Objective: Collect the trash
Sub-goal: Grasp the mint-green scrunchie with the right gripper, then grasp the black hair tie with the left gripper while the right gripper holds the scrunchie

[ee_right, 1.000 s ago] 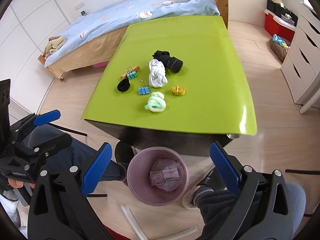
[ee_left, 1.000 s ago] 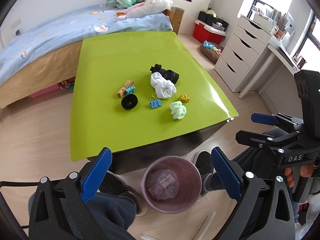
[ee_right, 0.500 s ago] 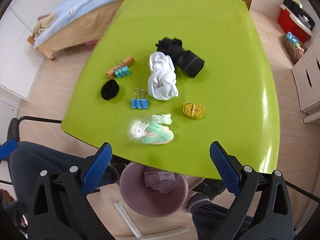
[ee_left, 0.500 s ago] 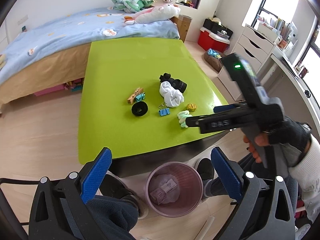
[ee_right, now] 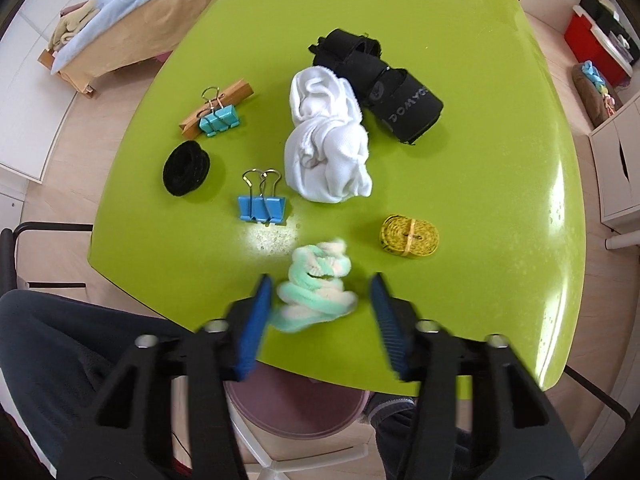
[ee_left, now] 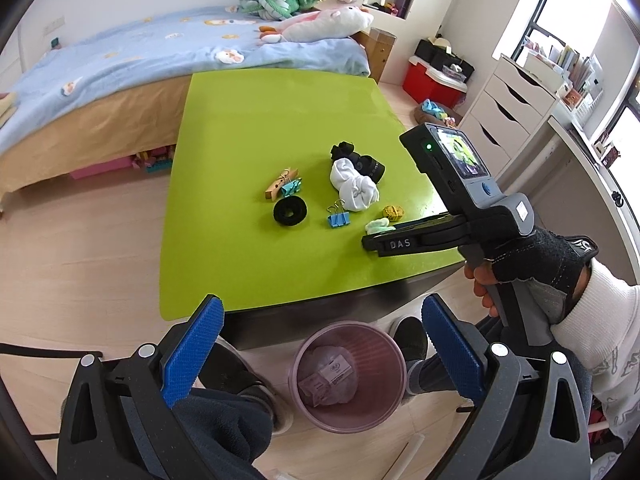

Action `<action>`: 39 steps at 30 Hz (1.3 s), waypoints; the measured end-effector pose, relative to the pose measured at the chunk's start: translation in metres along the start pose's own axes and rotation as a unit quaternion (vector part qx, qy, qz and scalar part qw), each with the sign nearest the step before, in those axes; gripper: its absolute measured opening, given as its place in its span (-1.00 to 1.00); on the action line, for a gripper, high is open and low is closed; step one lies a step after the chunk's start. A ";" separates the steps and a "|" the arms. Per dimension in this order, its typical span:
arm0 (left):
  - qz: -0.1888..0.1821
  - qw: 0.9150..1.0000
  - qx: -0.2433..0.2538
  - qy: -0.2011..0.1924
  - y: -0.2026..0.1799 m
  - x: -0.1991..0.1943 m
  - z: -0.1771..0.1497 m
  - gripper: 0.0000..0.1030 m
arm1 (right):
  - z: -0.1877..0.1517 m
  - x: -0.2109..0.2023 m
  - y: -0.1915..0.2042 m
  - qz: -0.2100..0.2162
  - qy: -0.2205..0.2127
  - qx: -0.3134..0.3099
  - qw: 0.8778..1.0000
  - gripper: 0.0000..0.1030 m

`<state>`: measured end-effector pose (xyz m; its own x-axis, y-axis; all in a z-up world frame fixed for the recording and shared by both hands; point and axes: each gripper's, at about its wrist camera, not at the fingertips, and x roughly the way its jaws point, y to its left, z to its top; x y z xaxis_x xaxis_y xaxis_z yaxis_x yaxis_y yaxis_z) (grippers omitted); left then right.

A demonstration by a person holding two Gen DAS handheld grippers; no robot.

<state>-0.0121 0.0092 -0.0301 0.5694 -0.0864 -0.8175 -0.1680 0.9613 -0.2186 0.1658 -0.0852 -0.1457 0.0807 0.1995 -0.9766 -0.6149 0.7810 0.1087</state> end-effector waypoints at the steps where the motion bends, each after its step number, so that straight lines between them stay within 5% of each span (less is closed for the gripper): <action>1: 0.000 1.000 0.001 0.000 0.000 0.001 0.001 0.85 | -0.001 -0.002 -0.002 0.002 -0.002 0.002 1.000 -0.39; 17: 0.011 1.000 0.002 0.020 0.003 0.042 0.047 0.85 | -0.043 -0.060 -0.020 0.051 -0.078 0.024 0.995 -0.42; 34: 0.058 0.985 0.018 0.160 0.028 0.154 0.091 0.84 | -0.056 -0.072 -0.041 0.059 -0.085 0.041 0.994 -0.42; 39: 0.068 0.982 0.020 0.176 0.029 0.171 0.088 0.16 | -0.056 -0.071 -0.046 0.057 -0.083 0.049 0.994 -0.43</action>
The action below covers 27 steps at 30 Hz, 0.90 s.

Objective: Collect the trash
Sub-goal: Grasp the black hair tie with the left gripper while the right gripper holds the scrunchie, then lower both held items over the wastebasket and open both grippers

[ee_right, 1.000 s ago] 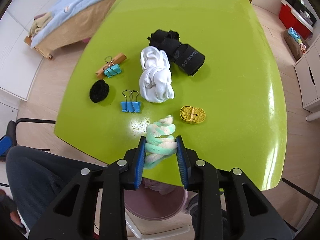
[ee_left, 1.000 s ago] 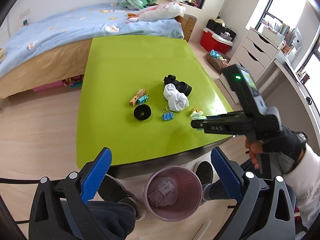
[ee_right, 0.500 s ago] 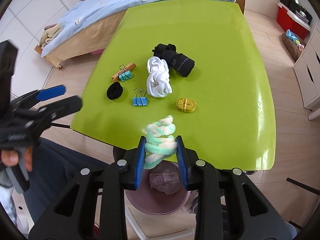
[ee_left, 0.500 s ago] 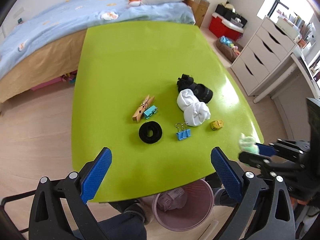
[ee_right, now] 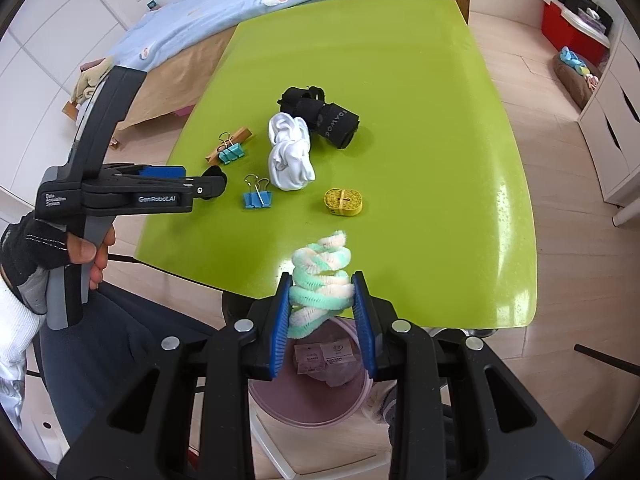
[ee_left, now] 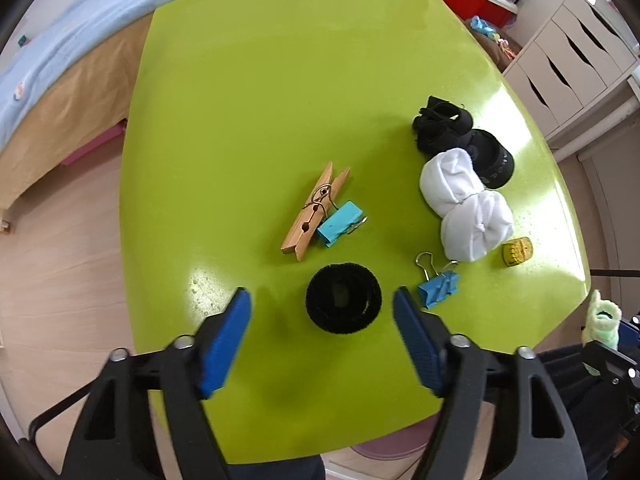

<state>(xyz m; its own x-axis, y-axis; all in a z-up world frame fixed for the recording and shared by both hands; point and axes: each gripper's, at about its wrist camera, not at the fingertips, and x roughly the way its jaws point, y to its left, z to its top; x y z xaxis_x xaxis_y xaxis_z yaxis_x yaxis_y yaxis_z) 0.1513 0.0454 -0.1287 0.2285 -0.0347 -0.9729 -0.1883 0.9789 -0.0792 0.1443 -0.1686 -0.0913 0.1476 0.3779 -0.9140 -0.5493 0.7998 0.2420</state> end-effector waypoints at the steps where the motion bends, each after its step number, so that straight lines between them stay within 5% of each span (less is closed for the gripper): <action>1: -0.002 1.000 -0.001 0.002 0.000 0.003 0.001 0.06 | 0.000 0.000 -0.001 -0.001 0.000 0.001 1.000 -0.43; 5: -0.005 1.000 -0.003 -0.003 0.000 0.005 -0.002 -0.39 | 0.002 0.001 -0.003 -0.004 0.000 0.001 1.000 -0.42; 27: -0.018 0.992 0.038 -0.118 -0.029 -0.083 -0.077 -0.41 | -0.021 -0.033 0.019 -0.009 -0.033 -0.033 0.999 -0.42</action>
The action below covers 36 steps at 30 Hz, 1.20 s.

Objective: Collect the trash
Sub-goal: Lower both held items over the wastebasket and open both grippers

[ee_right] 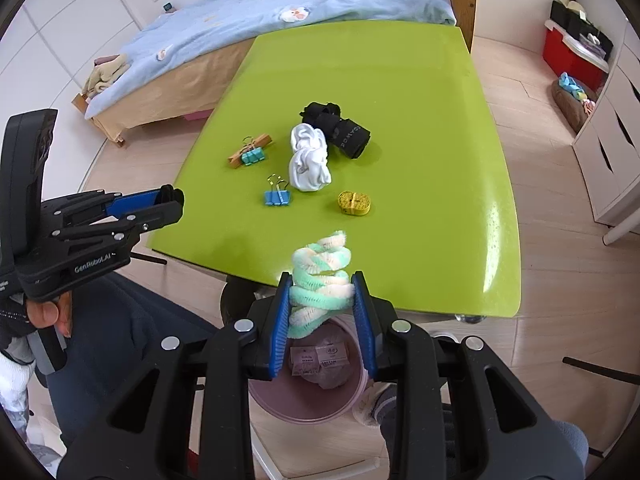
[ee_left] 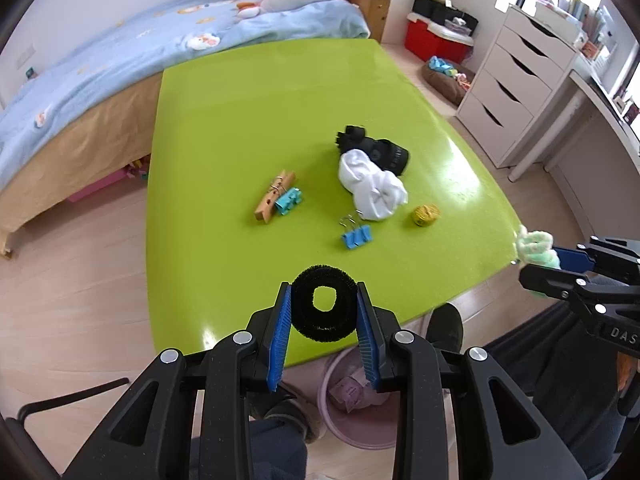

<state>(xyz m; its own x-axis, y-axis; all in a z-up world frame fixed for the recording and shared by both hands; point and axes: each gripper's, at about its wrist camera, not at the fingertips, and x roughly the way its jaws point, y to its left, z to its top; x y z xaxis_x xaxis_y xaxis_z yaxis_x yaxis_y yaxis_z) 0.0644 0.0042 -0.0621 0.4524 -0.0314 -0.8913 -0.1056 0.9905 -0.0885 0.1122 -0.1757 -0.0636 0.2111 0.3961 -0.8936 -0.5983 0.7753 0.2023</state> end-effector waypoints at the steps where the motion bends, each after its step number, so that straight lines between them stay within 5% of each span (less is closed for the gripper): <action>1: 0.000 1.000 0.001 -0.003 -0.003 -0.003 -0.005 -0.41 | -0.004 -0.003 0.003 0.001 -0.002 -0.004 1.000 -0.42; 22: -0.036 0.999 0.004 -0.016 -0.027 -0.045 -0.079 -0.41 | -0.070 0.014 0.050 0.059 0.055 -0.052 0.995 -0.37; 24: -0.037 0.999 0.005 -0.014 -0.026 -0.045 -0.080 -0.41 | -0.070 0.016 0.050 0.061 0.058 -0.049 0.995 -0.02; 26: -0.037 0.999 0.007 -0.014 -0.027 -0.045 -0.080 -0.41 | -0.070 0.013 0.047 0.060 0.053 -0.041 0.996 0.60; 34: -0.060 0.998 0.035 -0.002 -0.044 -0.040 -0.080 -0.37 | -0.067 -0.017 0.020 0.025 0.013 0.002 1.000 0.79; 36: -0.069 0.997 0.042 0.002 -0.051 -0.038 -0.079 -0.16 | -0.066 -0.025 0.014 0.023 0.004 0.010 1.000 0.80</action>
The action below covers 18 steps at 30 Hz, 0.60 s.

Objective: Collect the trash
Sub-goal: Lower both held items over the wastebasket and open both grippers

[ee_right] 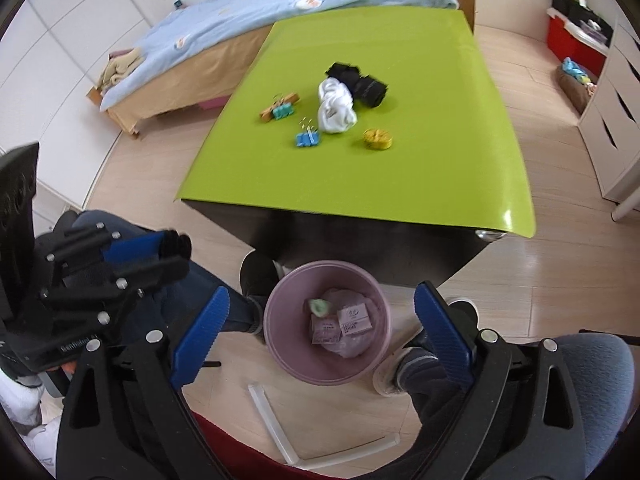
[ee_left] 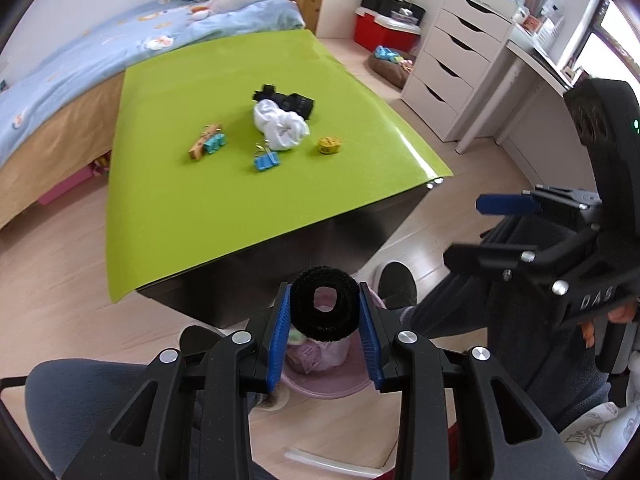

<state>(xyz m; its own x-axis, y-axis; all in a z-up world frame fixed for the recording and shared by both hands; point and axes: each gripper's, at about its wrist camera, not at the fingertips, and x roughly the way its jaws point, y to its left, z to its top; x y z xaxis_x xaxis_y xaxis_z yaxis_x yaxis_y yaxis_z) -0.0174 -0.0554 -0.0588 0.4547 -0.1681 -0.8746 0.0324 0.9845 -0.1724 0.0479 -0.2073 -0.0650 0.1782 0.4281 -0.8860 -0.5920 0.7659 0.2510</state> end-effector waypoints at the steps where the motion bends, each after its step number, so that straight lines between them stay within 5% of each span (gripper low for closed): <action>1: -0.005 1.000 0.001 0.001 -0.002 0.001 0.000 0.00 | 0.000 -0.004 -0.003 -0.002 -0.005 0.004 1.000 0.81; 3: -0.012 1.000 0.003 -0.003 -0.006 0.002 0.002 0.60 | 0.001 -0.009 -0.009 -0.006 -0.012 0.011 1.000 0.82; 5: -0.012 1.000 0.002 -0.003 -0.009 0.003 0.002 0.73 | 0.000 -0.012 -0.012 -0.008 -0.017 0.016 1.000 0.83; 18: 0.019 0.999 -0.028 -0.018 0.007 -0.004 0.006 0.84 | -0.002 -0.009 -0.016 0.001 -0.018 0.028 0.999 0.87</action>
<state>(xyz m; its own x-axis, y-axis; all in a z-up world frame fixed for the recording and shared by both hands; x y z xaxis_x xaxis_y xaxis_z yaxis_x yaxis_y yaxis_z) -0.0140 -0.0473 -0.0541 0.4860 -0.1279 -0.8646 -0.0355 0.9855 -0.1657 0.0548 -0.2244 -0.0620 0.2065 0.4456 -0.8711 -0.5478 0.7903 0.2745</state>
